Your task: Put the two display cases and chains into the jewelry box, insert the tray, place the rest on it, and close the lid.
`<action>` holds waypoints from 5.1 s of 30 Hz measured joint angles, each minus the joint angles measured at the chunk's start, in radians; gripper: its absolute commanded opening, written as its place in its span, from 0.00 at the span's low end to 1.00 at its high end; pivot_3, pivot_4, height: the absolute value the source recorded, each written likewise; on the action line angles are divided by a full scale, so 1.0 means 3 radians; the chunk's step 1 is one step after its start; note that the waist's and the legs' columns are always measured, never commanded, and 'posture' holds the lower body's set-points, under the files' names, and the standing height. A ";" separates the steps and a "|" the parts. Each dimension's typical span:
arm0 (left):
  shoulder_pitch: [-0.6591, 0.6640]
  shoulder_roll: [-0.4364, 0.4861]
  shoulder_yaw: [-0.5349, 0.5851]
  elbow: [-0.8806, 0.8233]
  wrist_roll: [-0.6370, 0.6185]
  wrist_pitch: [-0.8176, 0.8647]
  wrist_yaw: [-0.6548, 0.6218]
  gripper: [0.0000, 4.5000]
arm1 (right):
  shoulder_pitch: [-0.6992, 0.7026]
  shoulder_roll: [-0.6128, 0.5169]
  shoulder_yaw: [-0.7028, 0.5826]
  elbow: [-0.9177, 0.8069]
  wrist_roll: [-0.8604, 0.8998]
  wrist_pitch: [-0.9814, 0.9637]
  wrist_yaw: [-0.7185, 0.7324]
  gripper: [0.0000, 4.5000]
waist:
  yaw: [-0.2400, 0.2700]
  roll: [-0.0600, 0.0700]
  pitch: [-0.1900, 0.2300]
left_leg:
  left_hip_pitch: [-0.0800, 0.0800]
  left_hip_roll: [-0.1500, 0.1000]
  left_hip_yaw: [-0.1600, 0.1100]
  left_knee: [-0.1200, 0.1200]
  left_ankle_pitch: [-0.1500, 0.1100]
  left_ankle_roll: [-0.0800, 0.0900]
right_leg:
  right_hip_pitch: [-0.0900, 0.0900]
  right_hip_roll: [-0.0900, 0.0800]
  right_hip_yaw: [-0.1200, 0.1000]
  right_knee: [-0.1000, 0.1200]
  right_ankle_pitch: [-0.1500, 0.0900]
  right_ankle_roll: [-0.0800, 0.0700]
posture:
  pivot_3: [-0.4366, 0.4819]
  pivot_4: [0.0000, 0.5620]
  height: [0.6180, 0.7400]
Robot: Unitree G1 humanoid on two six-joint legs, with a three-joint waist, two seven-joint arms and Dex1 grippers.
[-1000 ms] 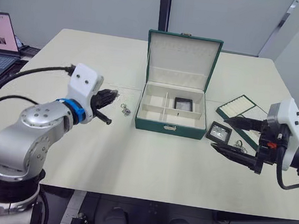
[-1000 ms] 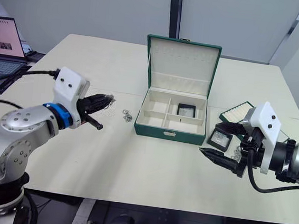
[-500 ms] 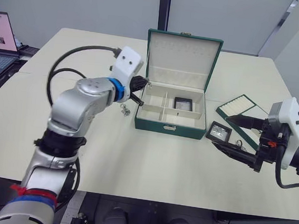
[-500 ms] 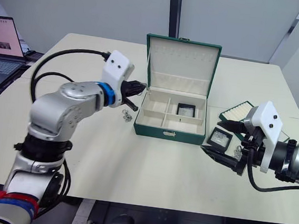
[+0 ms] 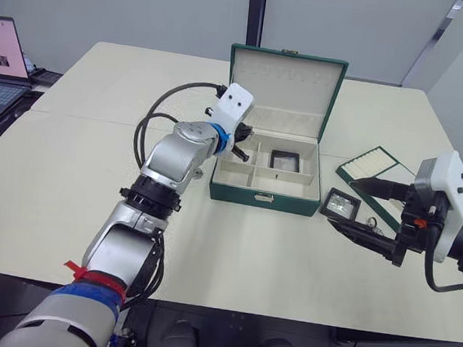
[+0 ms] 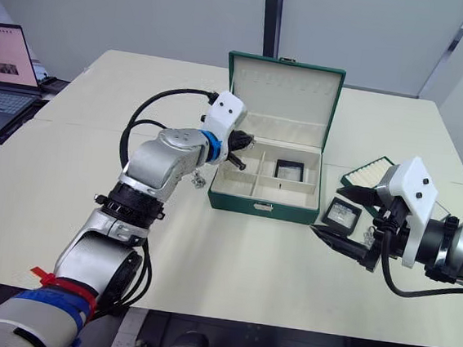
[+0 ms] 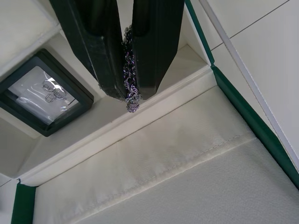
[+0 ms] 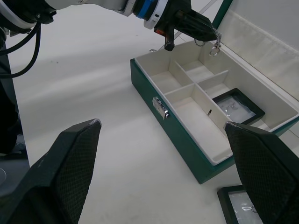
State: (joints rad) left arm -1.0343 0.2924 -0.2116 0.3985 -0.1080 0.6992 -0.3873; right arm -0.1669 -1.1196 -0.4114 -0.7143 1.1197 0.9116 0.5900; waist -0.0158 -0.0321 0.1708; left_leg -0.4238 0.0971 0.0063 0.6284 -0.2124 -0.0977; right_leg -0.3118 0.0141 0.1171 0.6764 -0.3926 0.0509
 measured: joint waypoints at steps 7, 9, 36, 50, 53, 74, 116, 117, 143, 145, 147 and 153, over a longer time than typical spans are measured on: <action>-0.0004 -0.0019 0.0005 0.0176 0.0145 -0.0118 -0.0085 0.01 | 0.0006 -0.0003 -0.0038 -0.0004 0.0003 0.0049 -0.0003 1.00 | 0.0004 0.0000 0.0000 | -0.0003 0.0000 0.0000 0.0000 0.0000 0.0000 | -0.0001 0.0000 -0.0001 0.0000 0.0000 0.0000 | 0.48 0.27 1.00; -0.0004 -0.0029 0.0015 0.0176 0.0132 -0.0099 -0.0171 0.16 | 0.0006 -0.0003 -0.0055 -0.0005 0.0003 0.0055 -0.0003 1.00 | 0.0008 0.0000 0.0000 | -0.0004 0.0000 -0.0001 0.0000 0.0000 -0.0001 | -0.0002 0.0000 -0.0002 0.0000 0.0000 0.0000 | 0.48 0.27 1.00; 0.0865 0.0631 0.0598 -0.1802 -0.1005 0.0734 -0.1308 0.35 | 0.0181 0.0044 -0.0101 -0.0095 0.0011 0.0089 -0.0009 1.00 | -0.0020 0.0008 -0.0004 | -0.0002 0.0011 0.0002 0.0001 0.0001 -0.0001 | -0.0010 0.0004 -0.0001 0.0011 0.0000 0.0000 | 0.48 0.27 1.00; 0.3083 0.1636 0.1946 -0.2935 -0.1763 0.0651 -0.1840 0.99 | 0.1297 0.0498 -0.0121 -0.0405 -0.0166 0.0027 -0.0030 1.00 | -0.0025 0.0005 -0.0003 | 0.0008 0.0007 -0.0006 0.0003 -0.0004 0.0007 | 0.0005 0.0001 -0.0008 0.0008 -0.0001 0.0001 | 0.48 0.27 1.00; 0.3547 0.1634 0.2175 -0.2930 -0.1735 0.0378 -0.1906 0.99 | 0.1527 0.0542 -0.0132 -0.0460 -0.0240 0.0003 -0.0013 1.00 | -0.0034 0.0006 -0.0003 | 0.0010 0.0008 -0.0007 0.0002 -0.0004 0.0007 | 0.0005 0.0001 -0.0006 0.0009 -0.0001 0.0000 | 0.48 0.27 1.00; 0.3926 0.1770 0.2635 -0.2720 -0.1740 -0.0141 -0.1837 0.99 | 0.1292 0.0431 -0.0236 -0.0575 -0.0224 -0.0097 0.0017 1.00 | -0.0048 0.0004 -0.0005 | 0.0020 0.0007 -0.0003 -0.0001 -0.0008 0.0012 | 0.0000 0.0002 0.0000 0.0009 -0.0001 -0.0001 | 0.48 0.27 1.00; 0.2528 0.0788 0.1449 -0.2638 -0.1496 0.0721 0.0524 0.99 | -0.1599 0.0917 0.1310 -0.0012 0.0257 0.0686 -0.1145 1.00 | -0.0046 0.0003 -0.0003 | 0.0007 0.0008 0.0005 -0.0002 -0.0002 0.0002 | -0.0015 0.0000 0.0009 0.0014 0.0000 -0.0001 | 0.48 0.27 1.00; 0.2522 0.0752 0.1388 -0.2587 -0.1406 0.0694 0.0565 0.99 | -0.1591 0.0918 0.1310 -0.0012 0.0244 0.0683 -0.1134 1.00 | -0.0047 0.0003 -0.0003 | 0.0007 0.0008 0.0005 -0.0002 -0.0002 0.0002 | -0.0015 0.0000 0.0009 0.0014 0.0000 -0.0001 | 0.48 0.27 1.00; 0.1753 0.0041 0.0787 -0.0803 -0.0354 -0.0409 0.0591 0.99 | -0.1638 0.0889 0.1310 0.0041 0.0136 0.0651 -0.0995 1.00 | -0.0025 0.0003 -0.0003 | 0.0003 0.0007 0.0007 -0.0001 0.0000 -0.0001 | -0.0014 0.0000 0.0007 0.0013 0.0000 0.0000 | 0.48 0.27 1.00; 0.1744 0.0029 0.0788 -0.0785 -0.0329 -0.0424 0.0590 0.99 | -0.1638 0.0882 0.1310 0.0041 0.0140 0.0653 -0.1007 1.00 | -0.0024 0.0003 -0.0003 | 0.0003 0.0007 0.0007 -0.0001 0.0000 -0.0001 | -0.0014 0.0000 0.0007 0.0013 0.0001 0.0000 | 0.48 0.27 1.00; 0.1744 0.0020 0.0789 -0.0780 -0.0299 -0.0432 0.0593 0.99 | -0.1638 0.0881 0.1309 0.0040 0.0142 0.0654 -0.1019 1.00 | -0.0024 0.0003 -0.0003 | 0.0003 0.0007 0.0006 -0.0001 0.0000 -0.0001 | -0.0014 0.0000 0.0007 0.0013 0.0000 0.0000 | 0.48 0.27 1.00; 0.1732 -0.0006 0.0845 -0.0773 -0.0280 -0.0395 0.0597 0.73 | -0.1637 0.0875 0.1305 0.0040 0.0146 0.0655 -0.1026 1.00 | -0.0024 0.0005 -0.0004 | 0.0003 0.0007 0.0007 -0.0001 0.0000 -0.0001 | -0.0013 0.0000 0.0007 0.0013 0.0000 0.0000 | 0.48 0.27 1.00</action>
State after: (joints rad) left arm -0.5146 0.2907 0.0418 0.1666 -0.1921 0.5807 -0.2084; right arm -0.6581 -0.8569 -0.0200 -0.7024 1.1635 1.1082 0.2822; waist -0.0230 -0.0307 0.1697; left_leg -0.4228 0.0992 0.0082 0.6282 -0.2123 -0.0981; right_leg -0.3158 0.0141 0.1192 0.6803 -0.3924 0.0509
